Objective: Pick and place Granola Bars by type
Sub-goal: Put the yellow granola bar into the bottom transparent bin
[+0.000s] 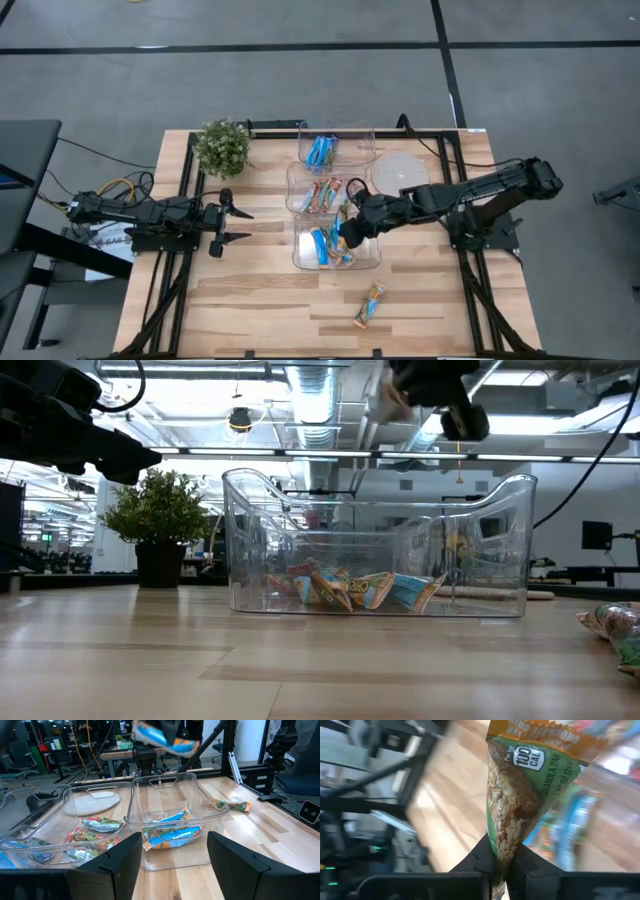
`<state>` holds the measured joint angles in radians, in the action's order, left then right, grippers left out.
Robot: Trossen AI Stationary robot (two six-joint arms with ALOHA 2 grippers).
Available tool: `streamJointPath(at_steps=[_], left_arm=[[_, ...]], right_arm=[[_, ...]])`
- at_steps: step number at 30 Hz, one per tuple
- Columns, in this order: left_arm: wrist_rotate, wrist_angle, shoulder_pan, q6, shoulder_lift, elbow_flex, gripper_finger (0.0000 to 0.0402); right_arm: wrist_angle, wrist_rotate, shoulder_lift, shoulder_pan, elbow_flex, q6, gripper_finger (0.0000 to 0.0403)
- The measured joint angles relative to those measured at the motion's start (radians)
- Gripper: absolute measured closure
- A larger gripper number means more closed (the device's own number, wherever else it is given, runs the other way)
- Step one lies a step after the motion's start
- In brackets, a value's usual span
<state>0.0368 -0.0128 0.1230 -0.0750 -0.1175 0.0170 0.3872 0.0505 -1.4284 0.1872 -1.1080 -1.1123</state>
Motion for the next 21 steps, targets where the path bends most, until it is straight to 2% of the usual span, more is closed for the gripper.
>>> streamJointPath(at_steps=[8,12,16,21], left_arm=[[0.0,0.0,0.0,0.0,0.0,0.0,0.0182],[0.0,0.0,0.0,0.0,0.0,0.0,0.0182],[0.0,0.0,0.0,0.0,0.0,0.0,0.0182],[0.0,0.0,0.0,0.0,0.0,0.0,0.0182]], right_arm=[[0.179,0.0,-0.002,-0.029,0.0,0.025,0.0388],[0.22,-0.021,-0.055,-0.029,0.002,0.025,0.0389],[0.21,-0.076,-0.11,-0.032,0.0,0.025,0.0388],[0.21,-0.087,-0.153,-0.032,0.0,0.029,0.0387]])
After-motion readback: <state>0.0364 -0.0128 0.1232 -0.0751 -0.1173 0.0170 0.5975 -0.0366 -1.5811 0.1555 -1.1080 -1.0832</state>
